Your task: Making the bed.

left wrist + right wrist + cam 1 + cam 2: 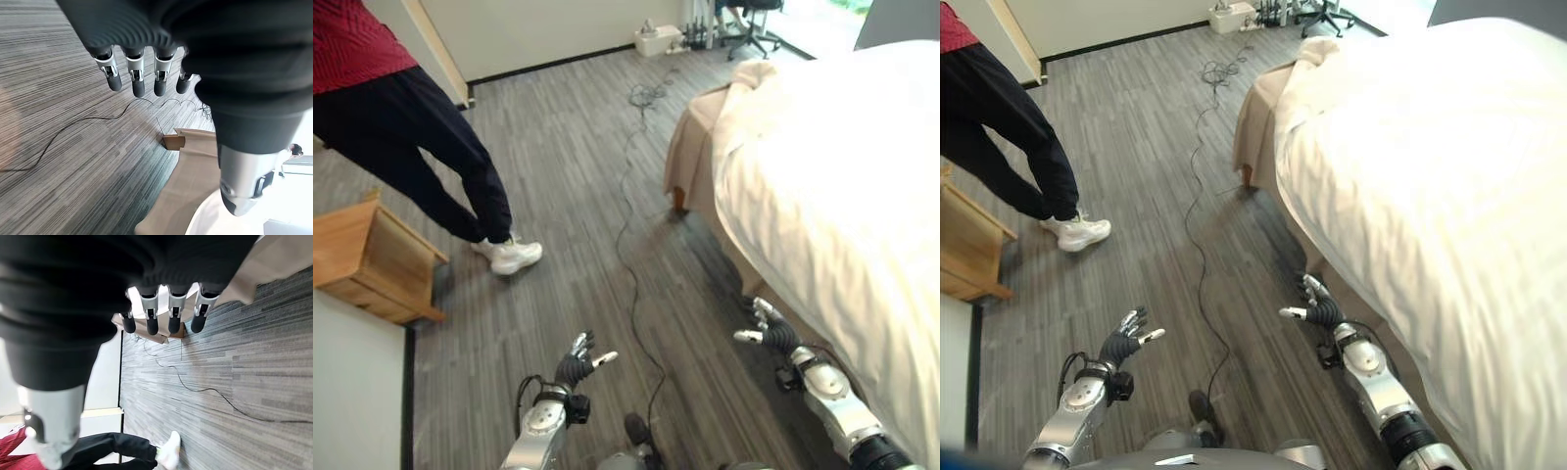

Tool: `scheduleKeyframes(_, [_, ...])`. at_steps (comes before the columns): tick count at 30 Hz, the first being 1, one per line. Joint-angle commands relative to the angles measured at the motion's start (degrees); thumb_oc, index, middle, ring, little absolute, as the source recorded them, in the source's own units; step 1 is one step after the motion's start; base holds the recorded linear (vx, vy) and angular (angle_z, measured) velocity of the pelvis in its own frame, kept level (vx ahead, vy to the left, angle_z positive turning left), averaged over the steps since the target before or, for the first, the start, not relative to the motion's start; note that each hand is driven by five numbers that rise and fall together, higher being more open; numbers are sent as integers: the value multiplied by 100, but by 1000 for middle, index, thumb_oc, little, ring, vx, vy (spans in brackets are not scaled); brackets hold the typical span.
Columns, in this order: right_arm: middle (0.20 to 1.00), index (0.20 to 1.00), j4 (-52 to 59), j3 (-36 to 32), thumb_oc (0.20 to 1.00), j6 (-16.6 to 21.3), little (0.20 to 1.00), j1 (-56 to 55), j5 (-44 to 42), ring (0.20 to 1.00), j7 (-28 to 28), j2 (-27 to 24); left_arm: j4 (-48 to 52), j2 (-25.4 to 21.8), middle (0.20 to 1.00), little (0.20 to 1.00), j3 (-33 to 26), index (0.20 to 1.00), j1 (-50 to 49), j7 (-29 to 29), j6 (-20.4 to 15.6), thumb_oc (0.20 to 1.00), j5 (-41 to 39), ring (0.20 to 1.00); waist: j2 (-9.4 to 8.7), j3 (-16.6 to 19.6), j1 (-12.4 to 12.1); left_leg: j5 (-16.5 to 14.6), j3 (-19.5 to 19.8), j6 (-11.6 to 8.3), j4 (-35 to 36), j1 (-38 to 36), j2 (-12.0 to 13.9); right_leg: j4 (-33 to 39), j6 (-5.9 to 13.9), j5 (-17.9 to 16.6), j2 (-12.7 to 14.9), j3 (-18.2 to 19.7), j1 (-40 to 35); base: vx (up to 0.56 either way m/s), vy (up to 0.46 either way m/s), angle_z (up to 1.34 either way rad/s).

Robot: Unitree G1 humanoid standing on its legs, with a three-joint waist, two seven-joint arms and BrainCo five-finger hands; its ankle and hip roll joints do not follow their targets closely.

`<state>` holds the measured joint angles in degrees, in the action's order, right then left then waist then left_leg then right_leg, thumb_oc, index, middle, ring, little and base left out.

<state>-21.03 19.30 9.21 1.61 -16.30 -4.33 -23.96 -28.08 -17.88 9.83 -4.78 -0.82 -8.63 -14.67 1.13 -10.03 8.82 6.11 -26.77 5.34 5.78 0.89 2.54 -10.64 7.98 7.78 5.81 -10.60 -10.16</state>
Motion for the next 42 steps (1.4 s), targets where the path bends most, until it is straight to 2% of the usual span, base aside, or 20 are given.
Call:
scheduleKeyframes(1, [1000,1000,149,151,1000,360,1000,509,47,1000,-74,414,91,-390,1000,1000,-73,1000,301,-123,-245,1000,163,1000,-67,-152,112,-985,250,-485,-78,-458,90,-2360,299,-581,312,258,1504,290,199,62])
scheduleKeyframes(2, [1000,1000,107,179,1000,356,1000,543,46,1000,-51,500,25,-409,1000,1000,-63,1000,334,-153,-234,1000,196,1000,-33,-181,139,-1113,326,-495,-78,-547,83,-2527,321,-491,360,343,1662,132,86,105])
scheduleKeyframes(3, [1000,1000,97,186,1000,361,1000,563,50,1000,-48,511,18,-413,1000,1000,-72,1000,347,-157,-238,1000,198,1000,-17,-195,128,-1035,269,-484,-78,-501,134,-2535,264,-554,323,315,1722,198,7,109])
scheduleKeyframes(6, [1000,1000,62,240,1000,360,1000,633,8,1000,-7,599,-290,-427,1000,1000,-4,1000,434,-152,-262,1000,123,1000,-2,-246,205,-1102,356,-531,-78,-600,129,-2119,119,-298,445,208,1935,170,-53,66])
scheduleKeyframes(7, [1000,1000,61,282,1000,353,1000,658,-33,1000,-26,588,-394,-435,1000,1000,10,1000,421,-126,-269,1000,75,1000,22,-225,224,-1142,363,-572,-78,-638,145,-1737,40,-117,417,128,1941,263,-134,66])
scheduleKeyframes(8, [1000,1000,83,327,1000,357,1000,688,-98,1000,-35,551,-502,-452,1000,1000,33,1000,401,-131,-281,1000,57,1000,-14,-150,264,-1237,385,-636,-78,-720,123,-681,9,-101,335,34,1930,264,-134,70])
scheduleKeyframes(9, [1000,1000,83,328,1000,357,1000,687,-98,1000,-35,550,-503,-450,1000,1000,33,1000,401,-131,-282,1000,57,1000,-5,-161,274,-1239,395,-640,-78,-731,134,-647,7,-115,323,17,1898,291,-162,51])
scheduleKeyframes(12, [1000,1000,-34,319,1000,380,1000,844,-109,1000,57,529,-713,-398,1000,1000,59,1000,493,-208,-296,1000,90,1000,-45,-106,367,-1524,341,-754,-78,-1020,94,521,158,-529,292,-209,2047,282,-141,20])
scheduleKeyframes(17, [1000,1000,40,224,1000,398,1000,816,-183,1000,58,294,-873,-231,1000,1000,157,1000,477,-132,-331,1000,-3,1000,-68,44,515,-1890,200,-870,-632,-1304,170,727,-7,-528,187,-124,1725,333,-164,-31])
scheduleKeyframes(19, [1000,1000,87,211,1000,431,1000,833,-313,1000,39,202,-827,-195,1000,1000,248,1000,466,-75,-361,1000,-99,1000,-38,28,506,-1717,186,-1080,-1506,-1075,359,958,-145,-462,97,-124,1386,169,-133,9])
scheduleKeyframes(20, [1000,1000,88,210,1000,430,1000,833,-313,1000,38,201,-827,-195,1000,1000,249,1000,466,-75,-361,1000,-99,1000,-33,27,509,-1730,191,-1085,-1531,-1063,372,966,-149,-465,89,-130,1381,208,-273,-2])
scheduleKeyframes(21, [1000,1000,49,233,1000,453,1000,914,-325,1000,39,140,-785,-190,1000,1000,289,1000,539,-78,-371,1000,-163,1000,-110,-79,413,-1281,268,-1334,-2716,-625,789,1213,-376,-348,-15,-170,1009,214,-287,-38])
scheduleKeyframes(23, [1000,1000,86,273,1000,430,1000,955,-305,1000,80,94,-666,-205,1000,1000,280,1000,554,-106,-384,1000,-200,1000,-304,-207,195,-886,287,-1336,-3599,-144,1081,1420,-563,-237,-25,-99,615,316,-293,-47])
scheduleKeyframes(25, [1000,1000,43,302,1000,409,1000,975,-258,1000,77,99,-695,-165,1000,1000,262,1000,533,-94,-377,1000,-207,1000,-337,-233,123,-1119,185,-1227,-3379,74,1065,1466,-533,-180,2,-19,502,214,-35,-50])
scheduleKeyframes(27, [1000,1000,55,311,1000,381,1000,1004,-220,1000,76,42,-730,-130,1000,1000,255,1000,503,-75,-360,1000,-192,1000,-340,-210,68,-1316,218,-1109,-2747,260,795,1458,-470,-116,39,90,447,207,68,-56])
scheduleKeyframes(29, [1000,1000,51,356,1000,367,1000,1027,-202,1000,29,30,-769,-112,1000,1000,246,1000,481,-76,-347,1000,-171,1000,-243,-179,2,-1118,388,-1101,-1742,357,559,1429,-404,-24,-4,142,395,235,108,-44])
scheduleKeyframes(30, [1000,1000,15,371,1000,361,1000,1050,-203,1000,18,14,-822,-93,1000,1000,218,1000,481,-86,-357,1000,-187,1000,-184,-160,-33,-840,492,-1145,-1280,400,507,1415,-386,28,-42,161,357,249,105,-36])
scheduleKeyframes(34, [1000,1000,21,307,1000,362,1000,968,-212,1000,-3,-27,-769,-81,1000,1000,139,1000,400,-65,-377,1000,-272,1000,-126,-141,-94,-559,491,-1192,-908,501,605,1357,-383,226,-105,134,79,219,61,-24])
scheduleKeyframes(39, [1000,1000,132,307,1000,352,1000,874,-181,1000,-39,-6,-674,-126,1000,1000,62,1000,295,-69,-373,1000,-251,1000,-60,-26,-60,-552,382,-1123,-553,188,534,1267,-335,294,-76,194,3,243,132,-31])
scheduleKeyframes(42, [1000,1000,188,288,1000,362,1000,792,-151,1000,-29,101,-623,-188,1000,1000,8,1000,227,-90,-355,1000,-160,1000,-104,72,-33,-643,250,-982,-345,-104,420,743,-234,348,12,221,118,260,181,-3])
